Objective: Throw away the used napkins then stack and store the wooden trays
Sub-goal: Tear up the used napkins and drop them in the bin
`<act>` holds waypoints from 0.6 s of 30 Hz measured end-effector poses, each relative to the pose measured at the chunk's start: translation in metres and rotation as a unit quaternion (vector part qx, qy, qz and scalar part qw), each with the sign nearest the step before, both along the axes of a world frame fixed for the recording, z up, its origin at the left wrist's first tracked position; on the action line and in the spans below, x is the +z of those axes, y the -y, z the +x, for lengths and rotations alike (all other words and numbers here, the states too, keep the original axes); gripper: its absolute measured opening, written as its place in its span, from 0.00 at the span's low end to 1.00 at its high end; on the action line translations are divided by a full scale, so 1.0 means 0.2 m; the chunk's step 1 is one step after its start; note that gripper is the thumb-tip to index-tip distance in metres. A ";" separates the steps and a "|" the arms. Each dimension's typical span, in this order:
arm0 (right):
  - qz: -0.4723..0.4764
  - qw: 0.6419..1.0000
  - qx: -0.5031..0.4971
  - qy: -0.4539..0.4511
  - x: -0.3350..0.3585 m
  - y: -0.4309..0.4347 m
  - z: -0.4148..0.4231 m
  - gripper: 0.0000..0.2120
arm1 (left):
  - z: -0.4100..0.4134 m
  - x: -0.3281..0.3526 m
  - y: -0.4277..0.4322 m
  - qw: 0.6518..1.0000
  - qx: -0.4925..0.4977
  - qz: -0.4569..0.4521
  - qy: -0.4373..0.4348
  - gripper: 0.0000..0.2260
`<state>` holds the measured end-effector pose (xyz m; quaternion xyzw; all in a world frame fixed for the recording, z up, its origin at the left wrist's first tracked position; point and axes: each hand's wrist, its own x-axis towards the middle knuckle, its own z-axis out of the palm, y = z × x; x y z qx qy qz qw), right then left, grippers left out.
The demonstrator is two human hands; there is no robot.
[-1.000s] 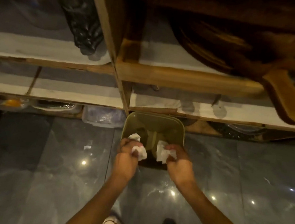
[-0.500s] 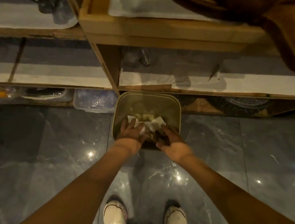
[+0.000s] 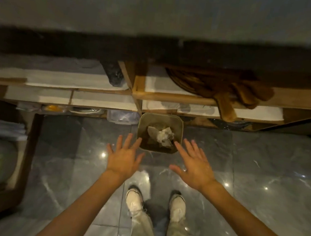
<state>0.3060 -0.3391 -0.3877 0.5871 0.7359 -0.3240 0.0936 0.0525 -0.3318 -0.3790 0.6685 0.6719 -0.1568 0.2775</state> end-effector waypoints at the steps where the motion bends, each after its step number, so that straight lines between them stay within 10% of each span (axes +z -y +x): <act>1: 0.014 1.000 -0.003 0.000 0.13 0.01 -0.01 0.38 | -0.03 0.12 0.02 1.000 0.003 0.016 0.003 0.26; 18: 0.064 0.994 -0.077 -0.036 1.73 0.26 -0.36 0.39 | -0.31 1.75 0.33 0.983 0.097 0.114 0.104 0.25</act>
